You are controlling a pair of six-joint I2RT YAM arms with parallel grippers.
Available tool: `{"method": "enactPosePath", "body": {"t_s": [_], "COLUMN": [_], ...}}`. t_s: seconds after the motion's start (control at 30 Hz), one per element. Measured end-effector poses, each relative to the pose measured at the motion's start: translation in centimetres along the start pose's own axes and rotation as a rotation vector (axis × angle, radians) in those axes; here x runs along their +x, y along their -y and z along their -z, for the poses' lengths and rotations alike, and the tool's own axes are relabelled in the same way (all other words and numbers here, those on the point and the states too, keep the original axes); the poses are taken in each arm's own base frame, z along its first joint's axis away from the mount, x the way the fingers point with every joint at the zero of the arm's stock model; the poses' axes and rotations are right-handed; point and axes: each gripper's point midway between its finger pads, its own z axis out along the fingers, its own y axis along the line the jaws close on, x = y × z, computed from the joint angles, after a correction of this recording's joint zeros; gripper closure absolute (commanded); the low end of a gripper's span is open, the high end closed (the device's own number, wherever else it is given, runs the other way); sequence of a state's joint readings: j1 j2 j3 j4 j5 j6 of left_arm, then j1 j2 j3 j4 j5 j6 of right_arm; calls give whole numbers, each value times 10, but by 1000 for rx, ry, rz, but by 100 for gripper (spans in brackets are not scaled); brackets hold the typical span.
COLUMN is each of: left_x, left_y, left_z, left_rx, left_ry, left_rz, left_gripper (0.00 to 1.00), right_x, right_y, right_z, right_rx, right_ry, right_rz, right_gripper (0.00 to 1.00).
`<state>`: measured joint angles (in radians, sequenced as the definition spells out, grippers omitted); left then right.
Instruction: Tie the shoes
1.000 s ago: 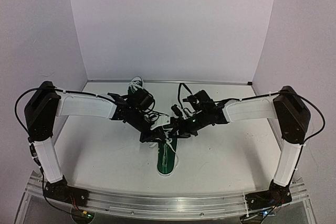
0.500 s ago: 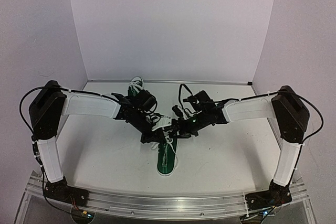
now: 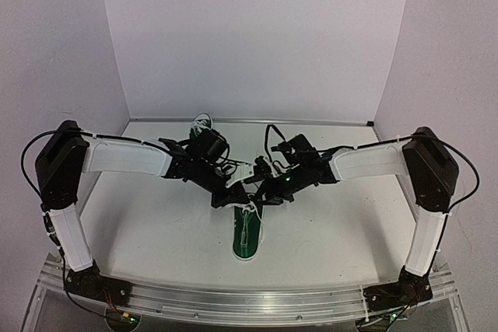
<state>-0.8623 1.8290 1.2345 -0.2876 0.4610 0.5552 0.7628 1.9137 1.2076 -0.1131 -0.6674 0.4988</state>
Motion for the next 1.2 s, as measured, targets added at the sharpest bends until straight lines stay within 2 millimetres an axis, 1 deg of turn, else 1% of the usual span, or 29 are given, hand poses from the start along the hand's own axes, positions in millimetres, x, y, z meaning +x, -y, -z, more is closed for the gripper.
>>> {"method": "enactPosePath", "body": {"t_s": [0.13, 0.33, 0.57, 0.8, 0.93, 1.1, 1.2], "left_x": [4, 17, 21, 27, 28, 33, 35], "left_y": [-2, 1, -6, -8, -10, -10, -9], "left_z": [-3, -8, -12, -16, -18, -20, -19], "left_rx": [-16, -25, -73, -106, -128, -155, -167], "left_ry": [3, -3, 12, 40, 73, 121, 154], "left_rz": [19, 60, 97, 132, 154, 186, 207], "left_gripper": [100, 100, 100, 100, 100, 100, 100], "right_x": [0, 0, -4, -3, -3, 1, 2], "right_y": [0, 0, -6, -12, -16, -15, -17], "right_z": [0, 0, 0, -2, -2, -4, -5], "right_rx": [0, 0, -35, -88, -116, -137, -152], "right_ry": [1, 1, 15, 21, 25, 27, 29], "right_rz": [-2, -7, -15, -37, -49, -81, -92], "right_gripper": [100, 100, 100, 100, 100, 100, 97]}}
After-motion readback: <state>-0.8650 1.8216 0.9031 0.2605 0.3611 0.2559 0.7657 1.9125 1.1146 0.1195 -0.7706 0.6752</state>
